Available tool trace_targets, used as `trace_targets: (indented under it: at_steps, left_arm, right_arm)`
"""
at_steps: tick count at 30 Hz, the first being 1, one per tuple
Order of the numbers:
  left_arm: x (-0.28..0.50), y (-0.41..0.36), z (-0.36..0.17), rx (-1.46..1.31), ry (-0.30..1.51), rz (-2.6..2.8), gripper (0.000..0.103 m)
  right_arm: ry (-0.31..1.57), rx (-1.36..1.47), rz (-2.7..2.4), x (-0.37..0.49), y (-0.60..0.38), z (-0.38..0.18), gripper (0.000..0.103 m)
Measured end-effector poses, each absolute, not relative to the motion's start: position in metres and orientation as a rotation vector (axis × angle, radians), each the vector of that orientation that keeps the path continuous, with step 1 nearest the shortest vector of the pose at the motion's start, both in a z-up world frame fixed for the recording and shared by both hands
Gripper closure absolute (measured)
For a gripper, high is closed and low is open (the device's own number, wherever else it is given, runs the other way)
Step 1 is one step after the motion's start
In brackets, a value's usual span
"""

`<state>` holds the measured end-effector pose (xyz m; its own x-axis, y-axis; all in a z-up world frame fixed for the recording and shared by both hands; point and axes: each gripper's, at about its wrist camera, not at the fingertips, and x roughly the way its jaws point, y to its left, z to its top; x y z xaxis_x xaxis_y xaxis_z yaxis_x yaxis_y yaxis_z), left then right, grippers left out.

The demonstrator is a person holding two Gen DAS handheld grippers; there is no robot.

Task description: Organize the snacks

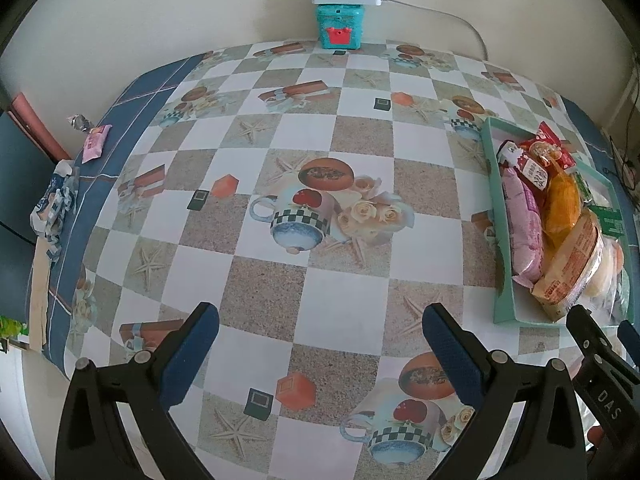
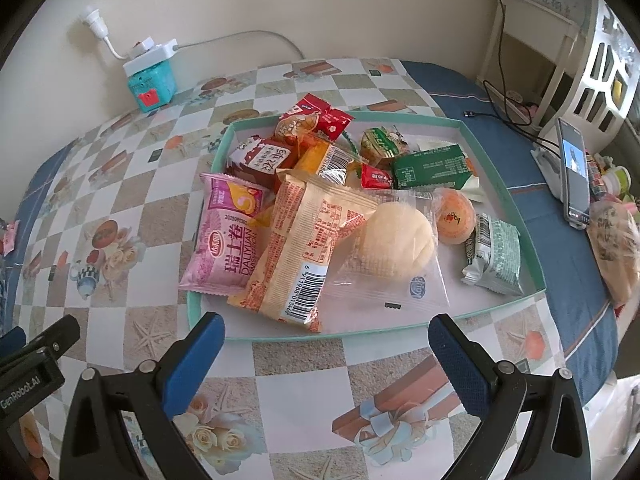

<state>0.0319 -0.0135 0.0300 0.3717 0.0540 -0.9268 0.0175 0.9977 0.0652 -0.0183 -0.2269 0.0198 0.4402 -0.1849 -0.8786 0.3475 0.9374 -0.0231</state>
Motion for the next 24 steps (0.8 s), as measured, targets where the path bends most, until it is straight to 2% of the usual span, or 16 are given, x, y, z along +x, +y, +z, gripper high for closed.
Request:
trace_targets:
  at_steps: [24]
  left_arm:
    - [0.0305, -0.0152, 0.0343, 0.082, 1.156, 0.017, 0.001]
  right_arm:
    - [1.066, 0.168, -0.334, -0.0178, -0.2263, 0.0198, 0.0]
